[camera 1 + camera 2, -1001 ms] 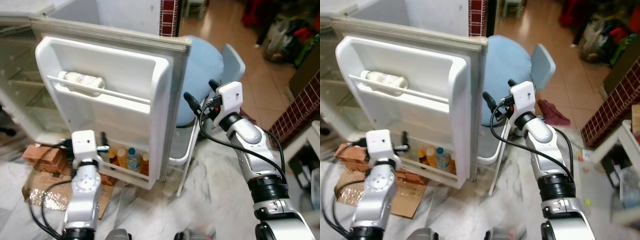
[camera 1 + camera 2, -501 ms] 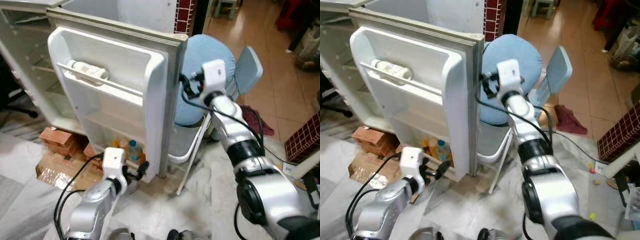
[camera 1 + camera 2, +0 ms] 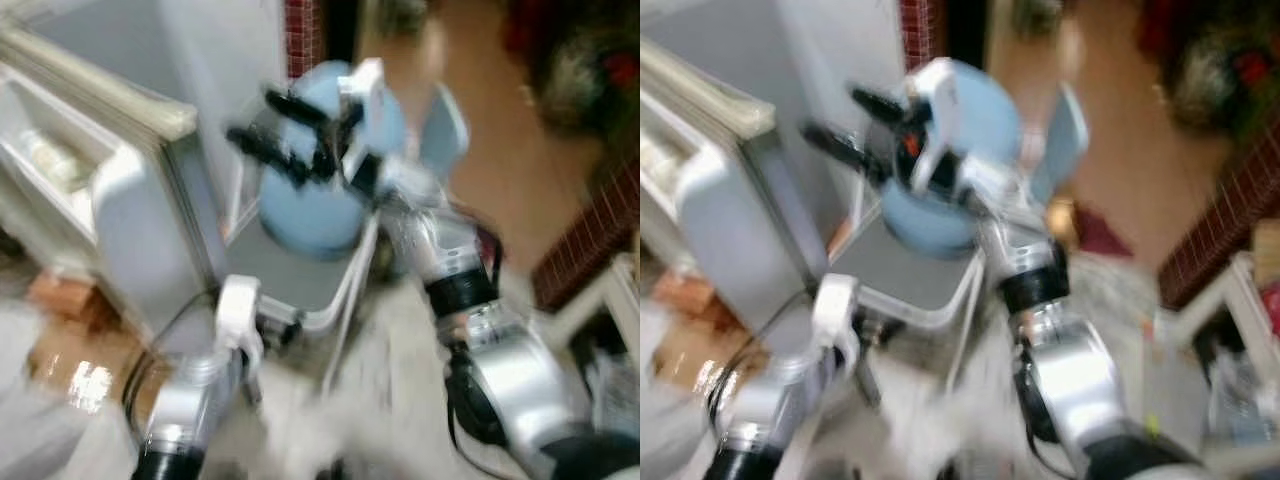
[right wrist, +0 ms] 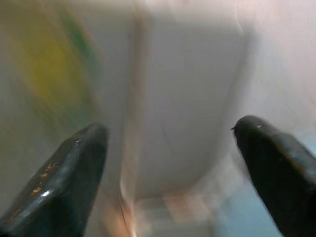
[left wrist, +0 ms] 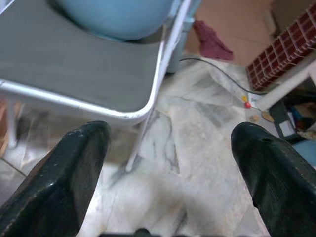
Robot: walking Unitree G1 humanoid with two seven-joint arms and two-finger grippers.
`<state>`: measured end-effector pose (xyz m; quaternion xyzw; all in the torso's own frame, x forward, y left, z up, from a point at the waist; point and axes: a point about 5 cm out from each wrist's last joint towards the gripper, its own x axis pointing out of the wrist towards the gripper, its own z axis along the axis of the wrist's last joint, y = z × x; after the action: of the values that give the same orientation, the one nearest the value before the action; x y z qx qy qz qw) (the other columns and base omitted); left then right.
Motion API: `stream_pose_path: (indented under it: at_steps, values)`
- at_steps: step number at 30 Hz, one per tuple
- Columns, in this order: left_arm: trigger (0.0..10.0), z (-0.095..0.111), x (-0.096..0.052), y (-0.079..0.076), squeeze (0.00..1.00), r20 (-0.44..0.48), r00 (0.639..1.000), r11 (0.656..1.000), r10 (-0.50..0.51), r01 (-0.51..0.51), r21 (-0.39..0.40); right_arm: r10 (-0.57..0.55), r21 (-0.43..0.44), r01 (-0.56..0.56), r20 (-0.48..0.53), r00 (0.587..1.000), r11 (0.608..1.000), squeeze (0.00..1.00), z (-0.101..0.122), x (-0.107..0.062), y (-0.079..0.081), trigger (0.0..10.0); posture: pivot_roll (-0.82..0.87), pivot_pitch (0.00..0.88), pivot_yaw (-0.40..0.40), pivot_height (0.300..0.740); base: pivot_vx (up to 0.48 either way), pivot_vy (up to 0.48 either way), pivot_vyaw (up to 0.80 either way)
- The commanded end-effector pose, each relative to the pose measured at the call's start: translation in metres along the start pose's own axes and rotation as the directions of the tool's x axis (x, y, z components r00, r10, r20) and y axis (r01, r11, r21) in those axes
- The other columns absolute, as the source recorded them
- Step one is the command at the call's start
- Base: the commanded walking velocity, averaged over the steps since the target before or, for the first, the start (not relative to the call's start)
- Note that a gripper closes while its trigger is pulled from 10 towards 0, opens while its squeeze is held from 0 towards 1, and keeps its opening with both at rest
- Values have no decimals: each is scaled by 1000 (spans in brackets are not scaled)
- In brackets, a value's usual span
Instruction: Restocking fridge
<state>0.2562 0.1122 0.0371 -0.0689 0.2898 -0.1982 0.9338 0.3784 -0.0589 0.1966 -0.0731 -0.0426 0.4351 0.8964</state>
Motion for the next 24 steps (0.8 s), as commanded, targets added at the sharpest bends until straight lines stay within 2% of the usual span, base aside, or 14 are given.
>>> stream_pose_path:
  at_steps: [1,4,8,10,12,13,14,15,16,18,19,21,23,24]
  values:
    - [10000,0,-1,10,0,-19,999,999,36,-36,18,-94,-70,86,-116,989,994,0,-19,-5,-5,10000,49,0,-53,740,0,0,0]
    - [10000,2,1,12,0,-13,998,998,62,-61,33,-149,36,151,-63,987,988,0,-8,-1,-4,10000,48,0,-48,740,0,0,0]
    - [10000,9,0,24,0,39,985,986,166,-167,16,-118,33,119,-39,992,992,0,-6,7,5,10000,47,0,-42,740,0,0,0]
    - [10000,17,-7,50,0,102,916,921,389,-382,-79,-103,33,104,-21,994,994,0,-8,17,17,10000,53,0,-41,740,0,0,0]
    - [10000,22,-10,56,0,139,890,900,434,-422,-109,-109,32,110,-23,994,993,0,-10,19,19,10000,57,0,-45,740,0,0,0]
    - [10000,26,-15,64,0,169,858,875,485,-472,-112,-105,28,106,-20,994,994,0,-11,20,22,10000,59,0,-47,740,0,0,0]
    - [10000,33,-24,77,0,215,794,822,569,-553,-133,-112,30,113,-28,993,993,0,-15,19,24,10000,65,0,-51,740,0,0,0]
    - [10000,33,-24,77,0,215,794,822,569,-553,-133,-112,30,113,-28,993,993,0,-15,19,24,10000,65,0,-51,740,0,0,0]
    - [10000,37,-37,94,0,246,713,754,657,-632,-181,-124,51,126,-40,991,991,0,-19,17,24,10000,76,0,-61,740,0,0,0]
    - [10000,40,-50,111,0,269,634,686,725,-697,-208,-134,58,138,-66,989,989,0,-25,13,24,10000,76,0,-61,740,0,0,0]
    - [10000,43,-60,124,0,287,571,634,769,-738,-232,-148,53,153,-92,985,987,0,-31,9,21,10000,88,0,-72,740,0,0,0]
    - [10000,45,-74,140,0,296,503,575,812,-777,-257,-174,52,181,-120,977,982,0,-39,3,16,10000,93,0,-77,740,0,0,0]
    - [10000,50,-96,165,0,311,388,476,868,-829,-293,-216,52,226,-151,965,973,0,-48,-8,8,10000,97,0,-82,740,0,0,0]
    - [10000,50,-96,165,0,311,388,476,868,-829,-293,-216,52,226,-151,965,973,0,-48,-8,8,10000,97,0,-82,740,0,0,0]
